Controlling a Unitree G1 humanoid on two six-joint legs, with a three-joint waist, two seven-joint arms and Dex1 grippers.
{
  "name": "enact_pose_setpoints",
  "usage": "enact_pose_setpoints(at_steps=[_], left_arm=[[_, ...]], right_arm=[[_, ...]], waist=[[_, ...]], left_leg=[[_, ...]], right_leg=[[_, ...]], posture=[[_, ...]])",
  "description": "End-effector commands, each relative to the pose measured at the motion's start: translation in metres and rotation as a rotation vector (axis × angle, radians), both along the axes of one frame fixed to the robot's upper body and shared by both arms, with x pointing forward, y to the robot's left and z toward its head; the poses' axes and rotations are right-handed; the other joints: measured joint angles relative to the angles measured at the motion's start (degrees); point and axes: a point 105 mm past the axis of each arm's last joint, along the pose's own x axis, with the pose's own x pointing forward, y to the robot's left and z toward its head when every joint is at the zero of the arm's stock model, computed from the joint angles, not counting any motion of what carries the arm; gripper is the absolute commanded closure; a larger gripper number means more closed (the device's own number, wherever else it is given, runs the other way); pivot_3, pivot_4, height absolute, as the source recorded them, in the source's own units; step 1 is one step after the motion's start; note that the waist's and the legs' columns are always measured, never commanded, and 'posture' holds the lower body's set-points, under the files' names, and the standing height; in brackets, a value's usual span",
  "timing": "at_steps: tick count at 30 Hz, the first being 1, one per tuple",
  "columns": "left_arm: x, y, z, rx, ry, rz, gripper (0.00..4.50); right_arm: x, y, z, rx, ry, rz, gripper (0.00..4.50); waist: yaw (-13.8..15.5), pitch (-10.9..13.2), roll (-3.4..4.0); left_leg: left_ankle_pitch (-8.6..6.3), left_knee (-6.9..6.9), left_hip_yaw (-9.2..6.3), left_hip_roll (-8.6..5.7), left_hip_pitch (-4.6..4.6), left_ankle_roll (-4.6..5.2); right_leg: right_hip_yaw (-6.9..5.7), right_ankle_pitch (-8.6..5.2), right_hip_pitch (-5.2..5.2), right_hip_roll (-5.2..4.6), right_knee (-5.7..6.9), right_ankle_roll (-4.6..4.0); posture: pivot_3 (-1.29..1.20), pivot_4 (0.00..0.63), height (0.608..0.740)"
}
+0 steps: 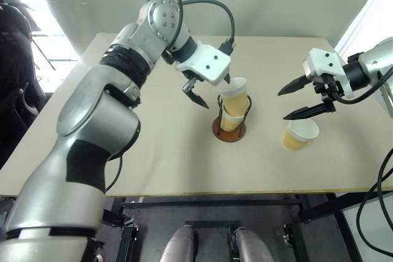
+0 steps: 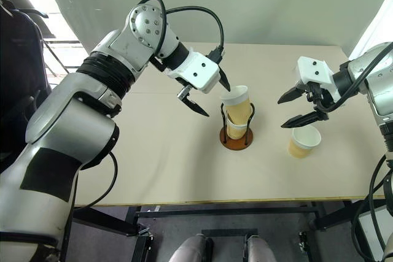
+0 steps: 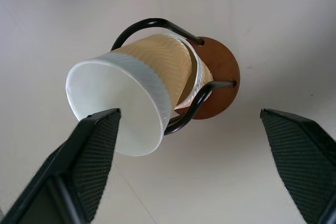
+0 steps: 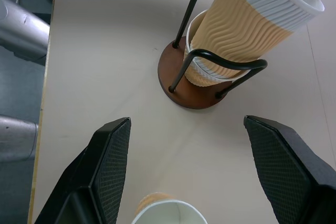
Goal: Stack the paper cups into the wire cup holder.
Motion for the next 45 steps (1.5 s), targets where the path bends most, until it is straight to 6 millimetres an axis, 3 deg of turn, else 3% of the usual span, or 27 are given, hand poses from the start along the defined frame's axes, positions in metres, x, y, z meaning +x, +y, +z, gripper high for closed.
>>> enact_pose_setpoints(at_steps=[1, 21, 32, 34, 39, 45], left_arm=[[-0.003, 0.002, 0.006, 0.016, -0.005, -0.018, 0.03], [-0.011, -0.030, -0.005, -0.077, 0.063, -0.096, 0.03], [-0.013, -0.037, -0.011, -0.069, 0.072, -0.120, 0.03], [-0.013, -0.037, -0.006, -0.078, 0.065, -0.117, 0.03], [-0.014, -0.033, 0.043, -0.300, 0.107, -0.044, 0.03], [-0.008, -0.003, 0.073, -0.520, 0.232, 0.105, 0.03]], right_arm=[[-0.003, 0.000, 0.011, 0.006, -0.042, 0.013, 0.98], [-0.006, -0.006, 0.014, -0.013, -0.054, -0.006, 0.98], [-0.009, -0.010, 0.016, -0.021, -0.055, -0.024, 0.98], [-0.010, -0.012, 0.016, -0.023, -0.056, -0.028, 0.98], [-0.009, -0.030, 0.017, -0.048, -0.071, -0.089, 0.98], [-0.016, -0.051, 0.002, -0.093, -0.030, -0.141, 0.98]], waist=[[0.00, 0.00, 0.00], [0.28, 0.00, 0.00], [0.26, 0.00, 0.00], [0.26, 0.00, 0.00], [0.31, 0.00, -0.01], [0.13, -0.04, 0.07]], left_leg=[[0.00, 0.00, 0.00, 0.00, 0.00, 0.00], [-0.02, 0.01, 0.00, -0.01, -0.04, 0.03], [-0.03, 0.02, 0.01, -0.01, -0.03, 0.06], [-0.03, 0.02, 0.01, -0.01, -0.03, 0.06], [-0.03, 0.02, 0.01, -0.01, -0.09, 0.06], [-0.18, -0.02, 0.02, -0.01, -0.02, 0.17]], right_leg=[[0.00, 0.00, 0.00, 0.00, 0.00, 0.00], [0.00, 0.00, 0.01, -0.01, -0.04, 0.06], [0.00, 0.10, 0.02, -0.01, -0.05, 0.23], [0.00, 0.10, 0.02, -0.01, -0.04, 0.23], [0.00, 0.09, -0.01, -0.01, -0.08, 0.25], [0.01, -0.13, 0.07, -0.01, -0.15, 0.19]], posture=[[0.00, 0.150, 0.740], [0.00, 0.150, 0.740], [0.00, 0.150, 0.740], [0.00, 0.150, 0.740], [0.00, 0.150, 0.740], [0.00, 0.150, 0.740]])
